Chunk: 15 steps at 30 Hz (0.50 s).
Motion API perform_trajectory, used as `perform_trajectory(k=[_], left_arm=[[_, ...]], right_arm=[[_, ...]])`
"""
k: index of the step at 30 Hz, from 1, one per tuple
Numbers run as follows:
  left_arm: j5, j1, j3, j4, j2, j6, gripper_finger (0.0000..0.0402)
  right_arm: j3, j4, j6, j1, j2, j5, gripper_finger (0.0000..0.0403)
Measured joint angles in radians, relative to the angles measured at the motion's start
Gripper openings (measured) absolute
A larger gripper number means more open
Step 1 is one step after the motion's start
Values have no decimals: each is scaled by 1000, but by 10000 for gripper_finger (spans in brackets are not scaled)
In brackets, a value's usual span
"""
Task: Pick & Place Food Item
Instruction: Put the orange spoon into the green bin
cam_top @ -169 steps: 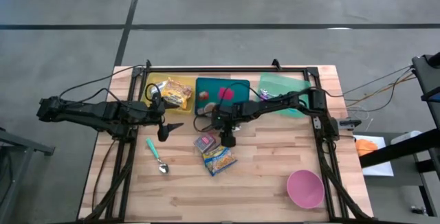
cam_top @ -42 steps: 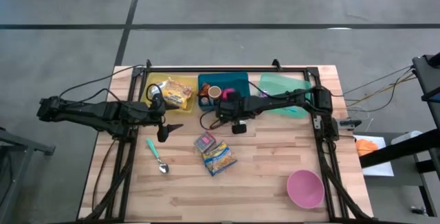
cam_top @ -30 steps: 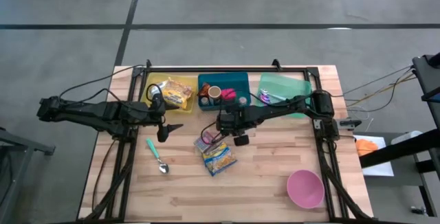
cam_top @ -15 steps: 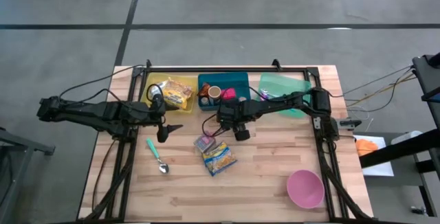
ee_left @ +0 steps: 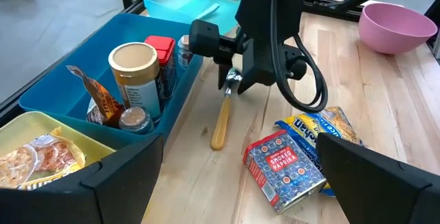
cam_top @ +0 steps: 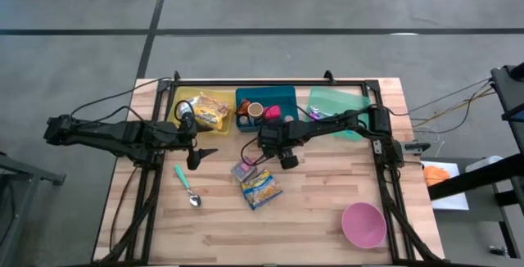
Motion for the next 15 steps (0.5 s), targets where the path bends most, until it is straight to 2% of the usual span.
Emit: perform_trajectory(k=[4, 11, 15], left_arm=[[0, 0, 0, 0, 0, 0, 387], [0, 0, 0, 0, 0, 0, 387], [0, 0, 0, 0, 0, 0, 387]], right_arm=[[0, -6, 8, -10, 0, -68, 133], [-2, -20, 4, -9, 2, -80, 32], [-2, -27, 9, -9, 2, -79, 19]])
